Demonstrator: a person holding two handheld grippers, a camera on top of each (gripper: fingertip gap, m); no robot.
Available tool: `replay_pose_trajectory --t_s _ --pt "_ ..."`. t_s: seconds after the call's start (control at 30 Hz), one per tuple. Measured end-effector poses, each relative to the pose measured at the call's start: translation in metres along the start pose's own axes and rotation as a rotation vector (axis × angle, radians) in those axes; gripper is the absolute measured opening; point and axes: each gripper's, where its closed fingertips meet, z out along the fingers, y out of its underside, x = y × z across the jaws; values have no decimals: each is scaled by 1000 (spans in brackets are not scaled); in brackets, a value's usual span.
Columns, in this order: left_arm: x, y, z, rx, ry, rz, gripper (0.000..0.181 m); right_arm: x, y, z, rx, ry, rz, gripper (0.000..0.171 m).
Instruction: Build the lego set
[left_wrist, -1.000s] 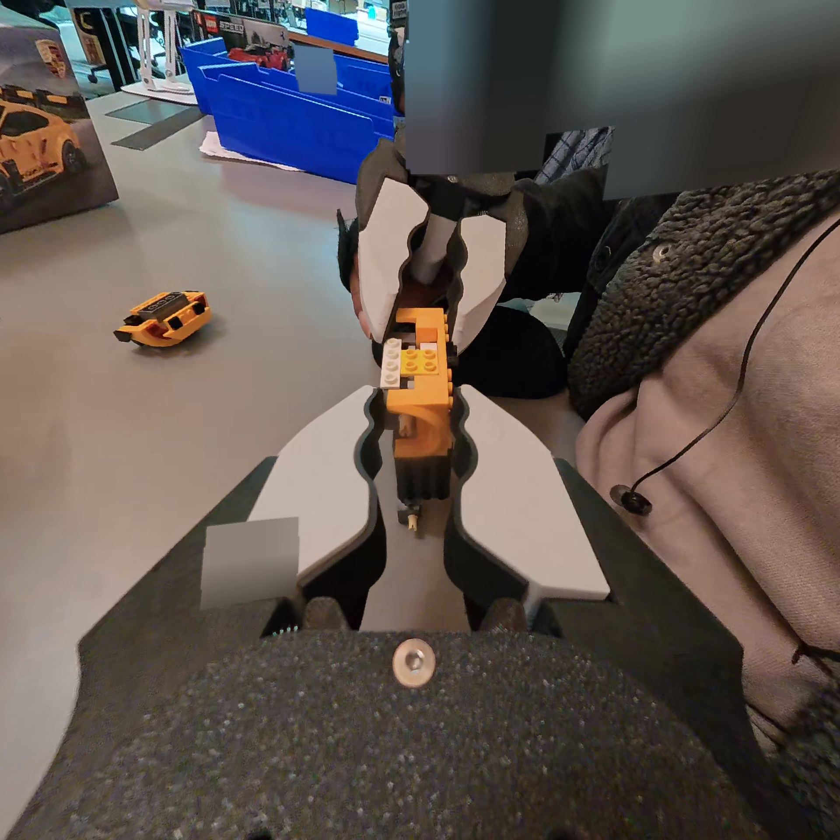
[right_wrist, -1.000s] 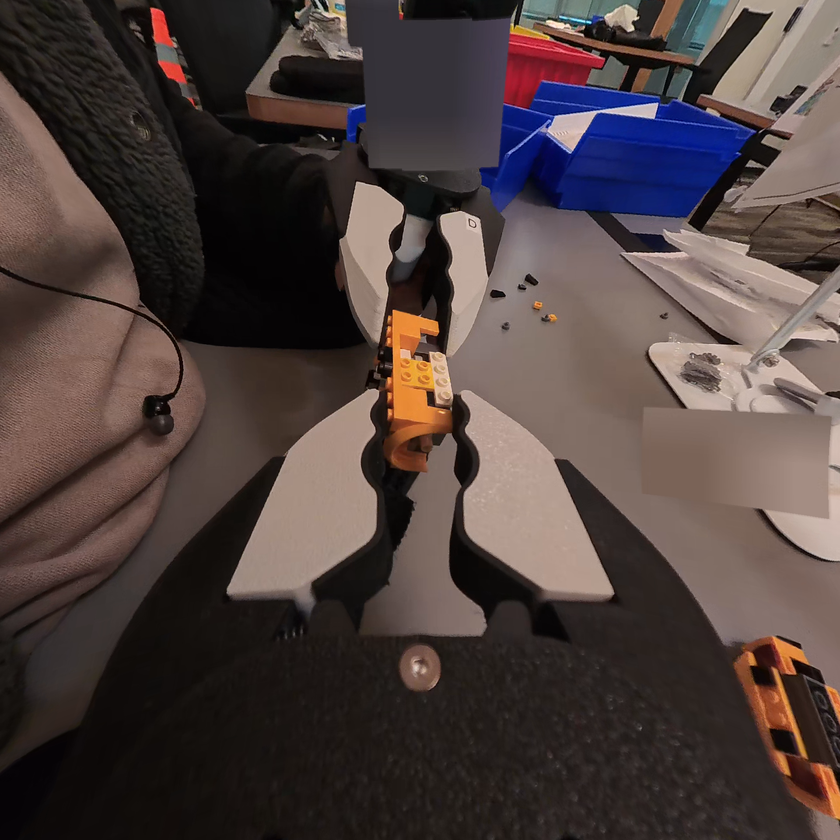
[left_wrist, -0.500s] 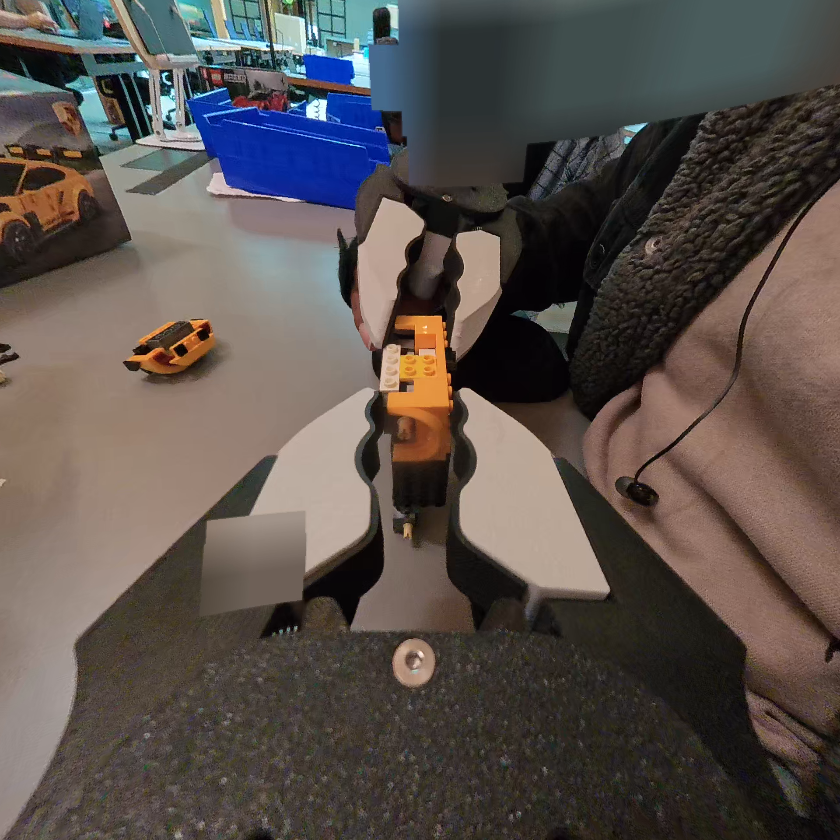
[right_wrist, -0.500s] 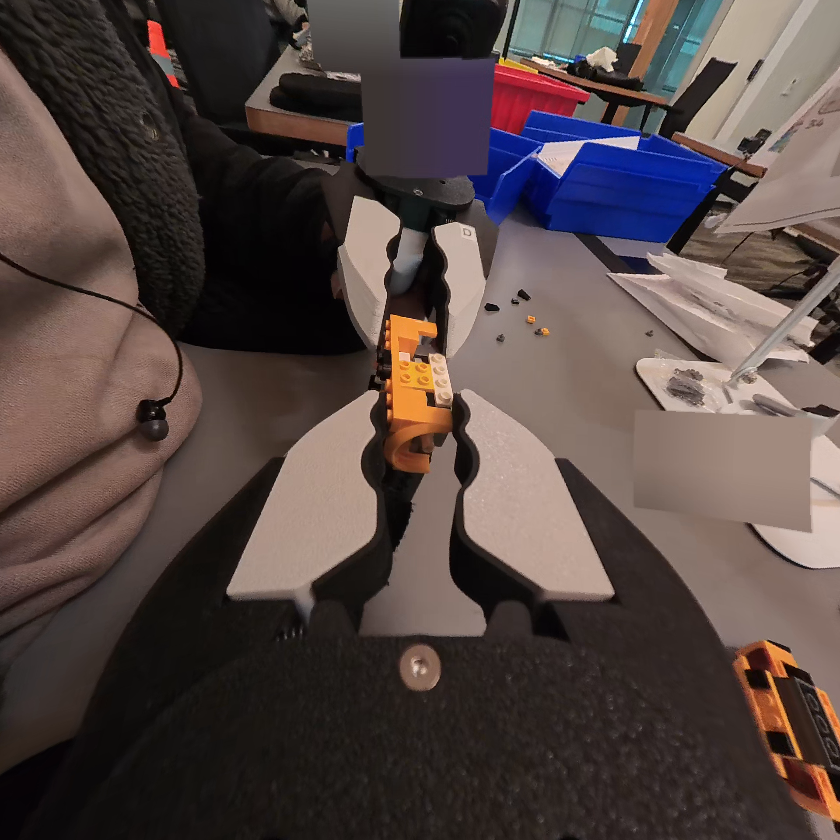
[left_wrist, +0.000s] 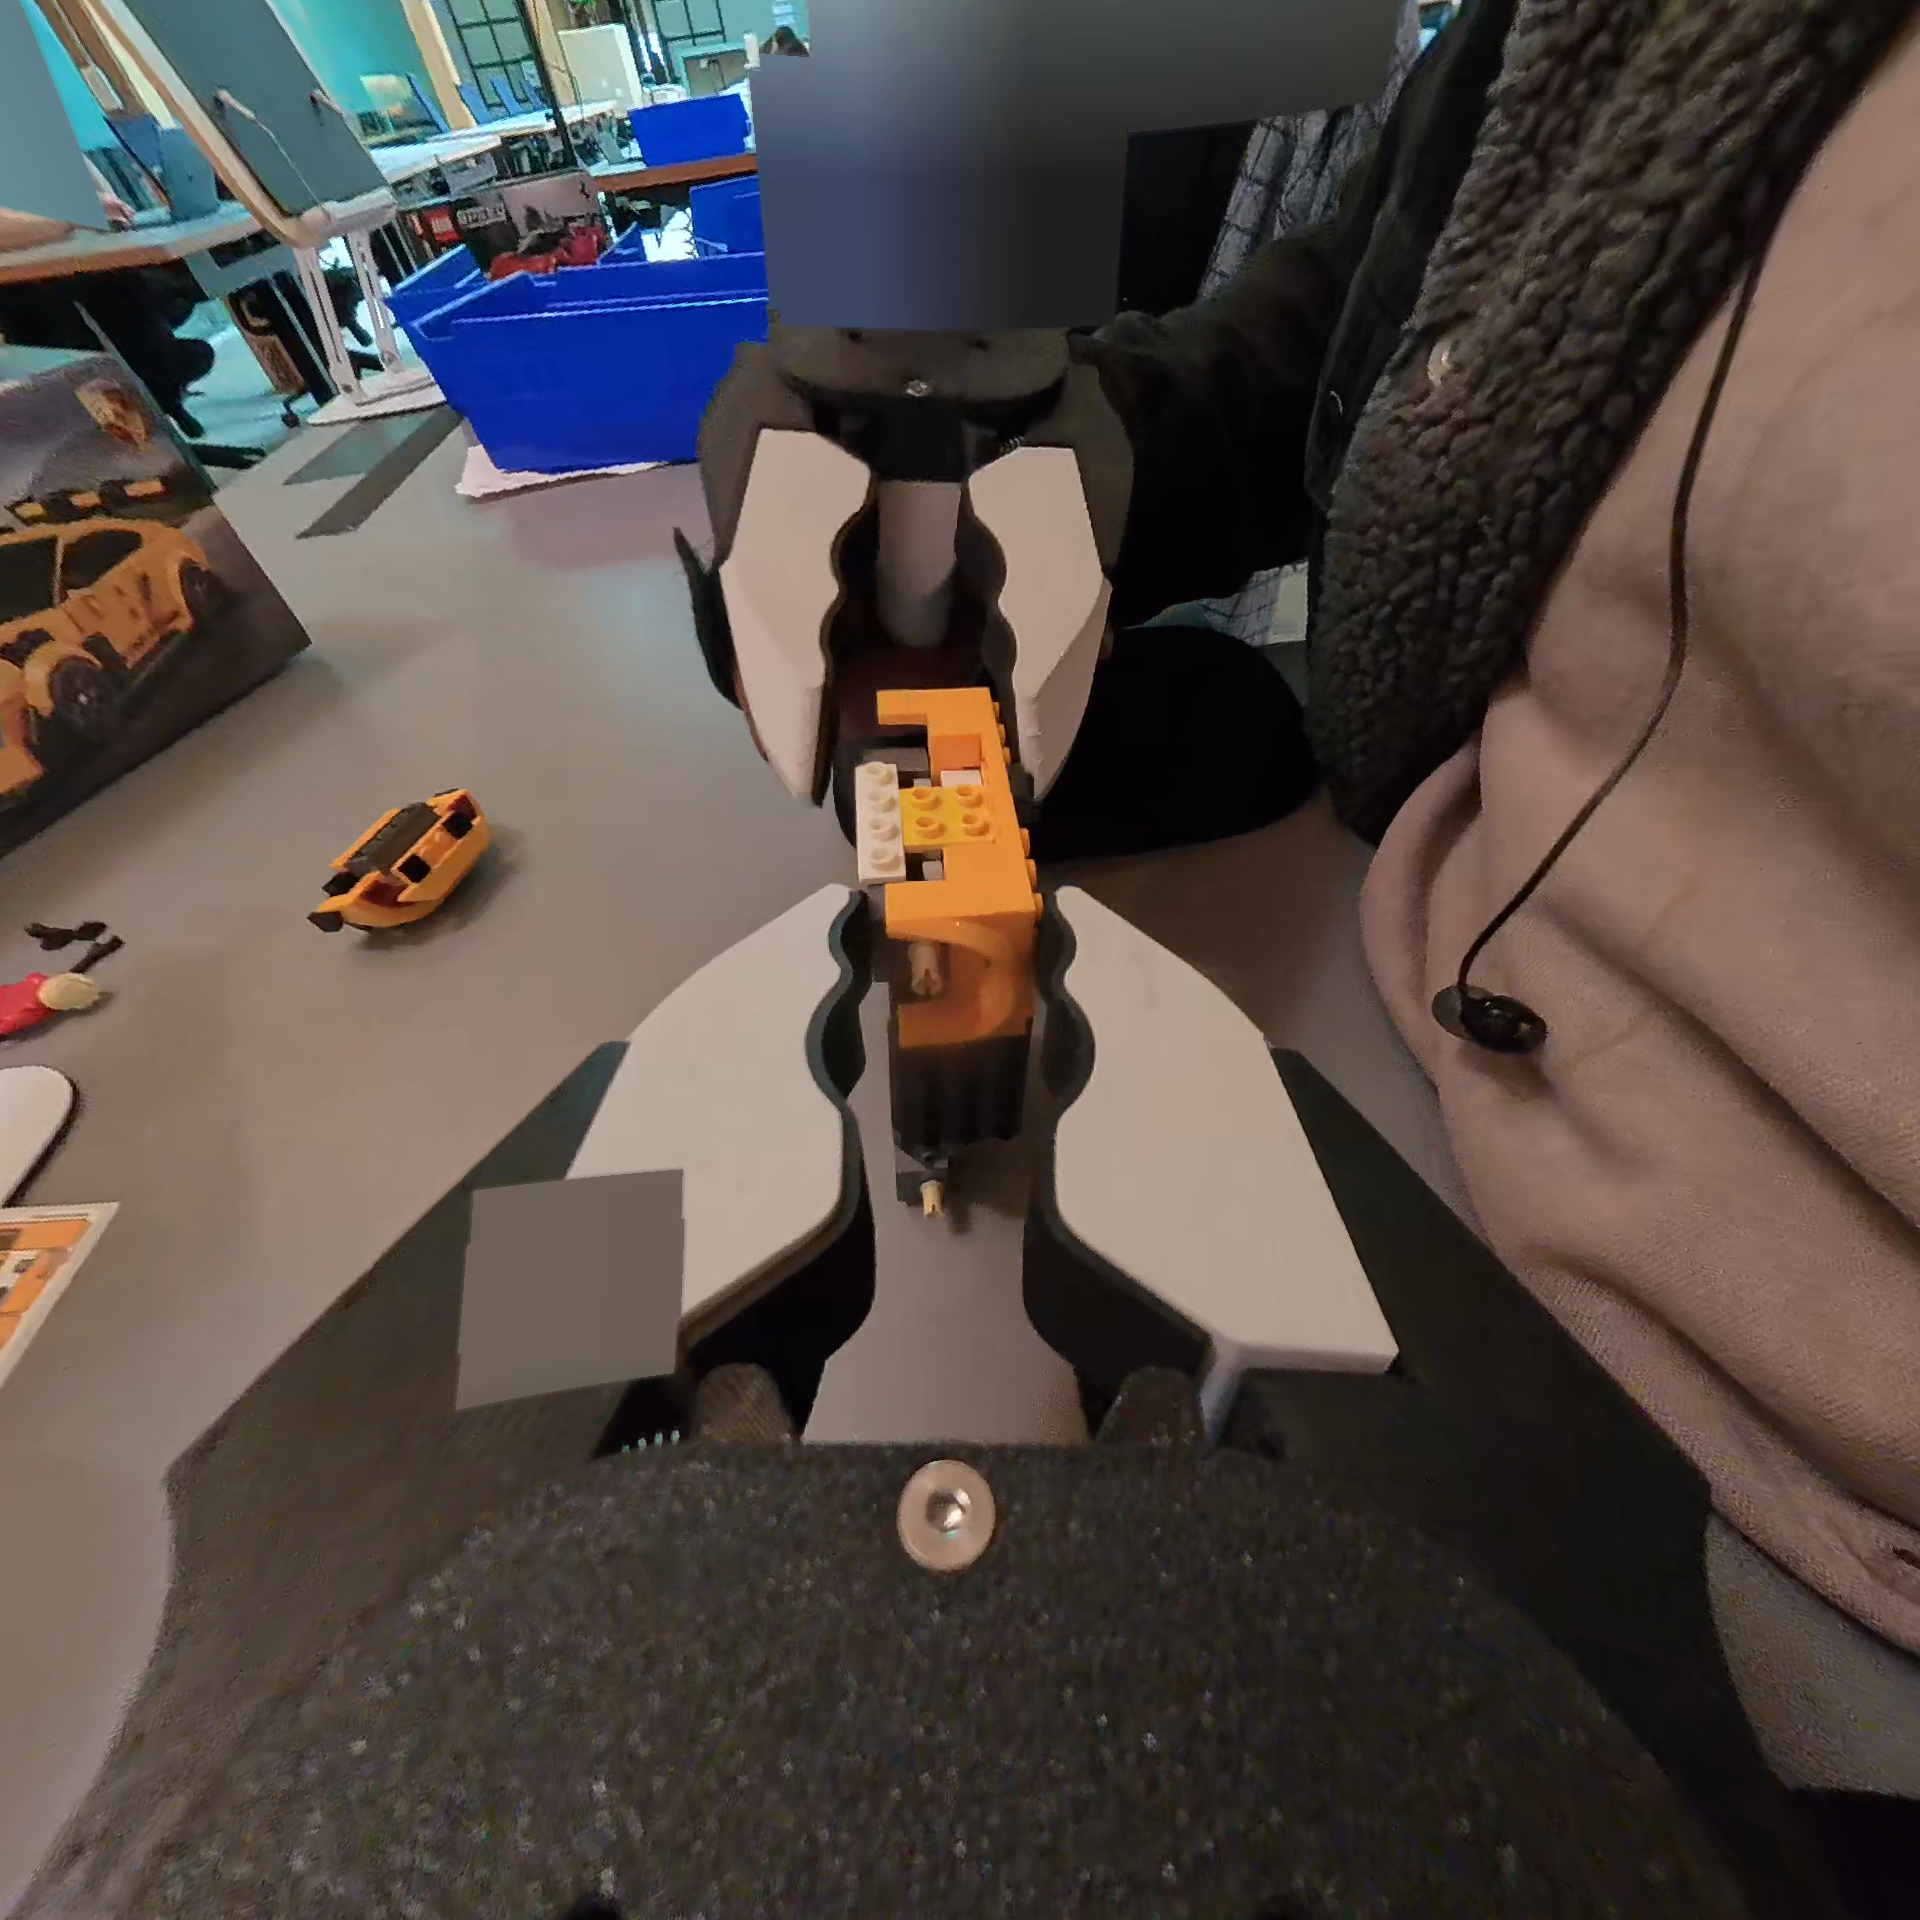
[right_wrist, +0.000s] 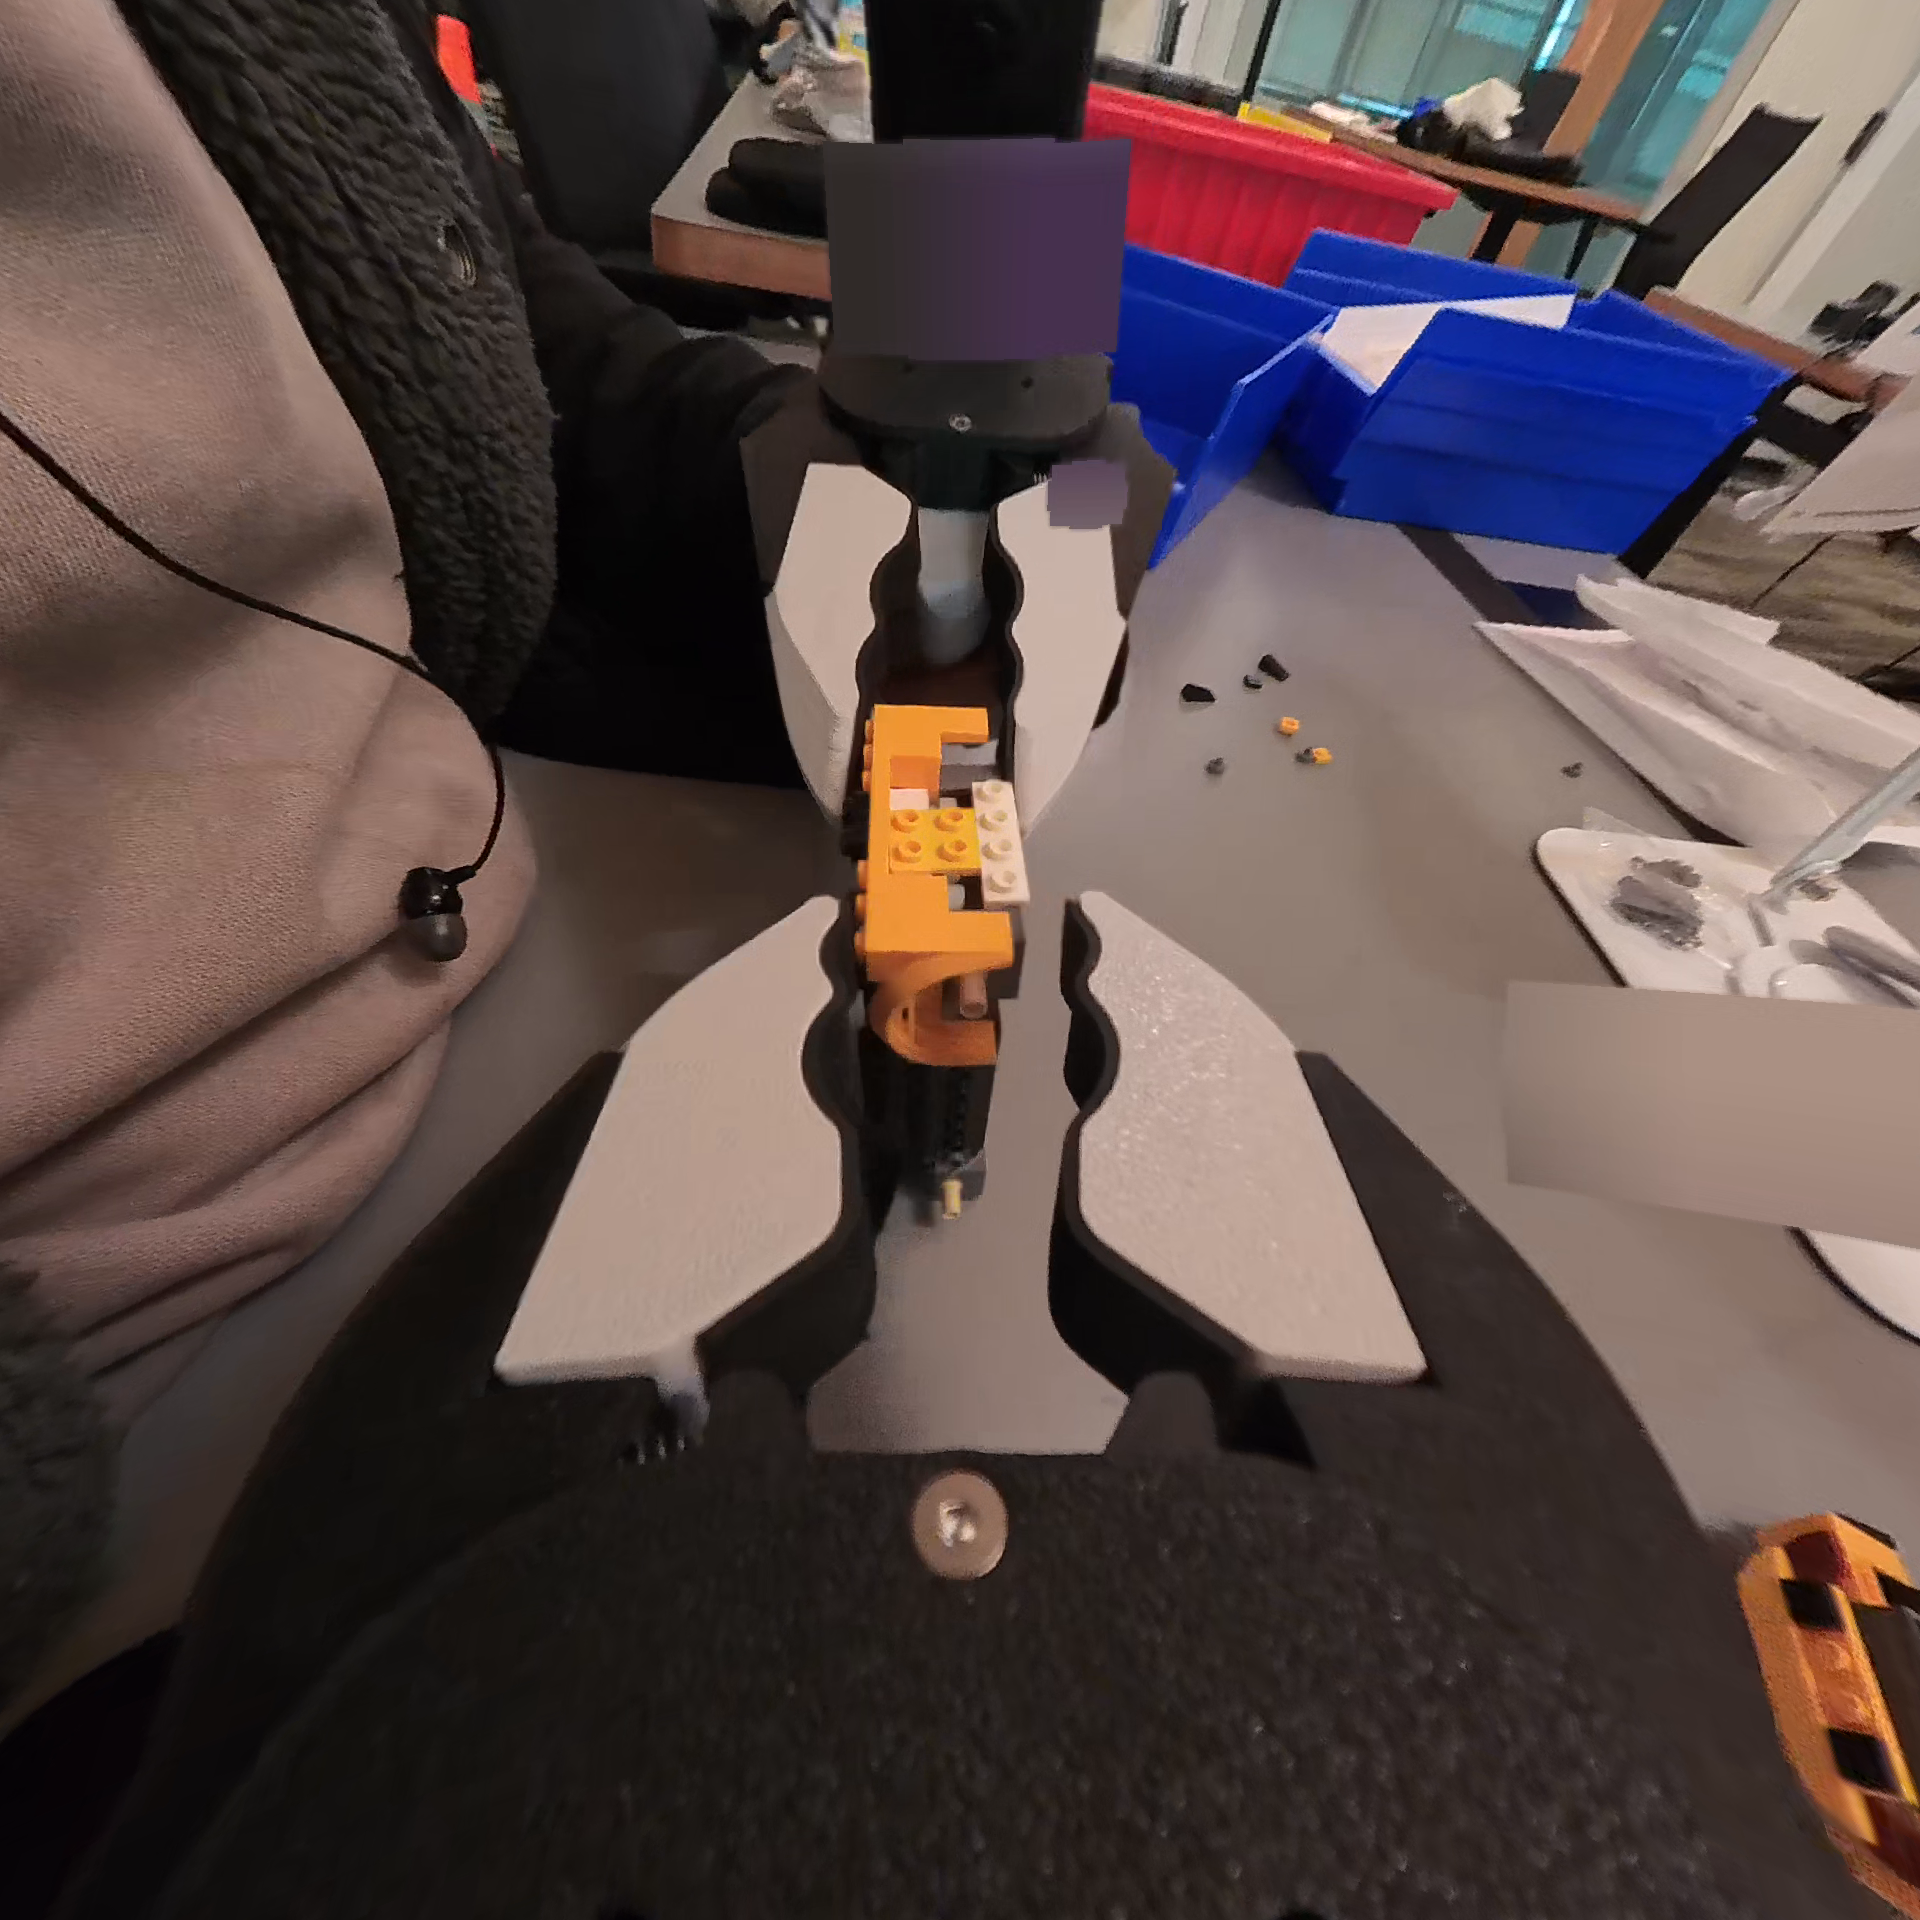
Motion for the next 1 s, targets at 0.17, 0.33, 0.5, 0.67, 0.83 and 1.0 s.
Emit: replay_pose_trajectory --t_s 0.17,0.33,0.5,0.67,0.83,1.0 --pt "6 0 1 3 -12 55 31 -10 6 7 -24 -35 -38 33" --pt "9 1 1 2 -5 84 31 -14 6 8 0 -39 -78 30" --pt "9 2 0 13 7 81 30 -15 5 9 -3 -32 -78 30" --pt "9 2 -1 13 6 75 30 -14 5 10 1 -32 -64 30" --pt "10 0 0 32 13 74 30 -15 5 9 3 -36 -62 30" --pt "10 4 3 14 20 52 43 -18 5 10 1 -49 -78 30"
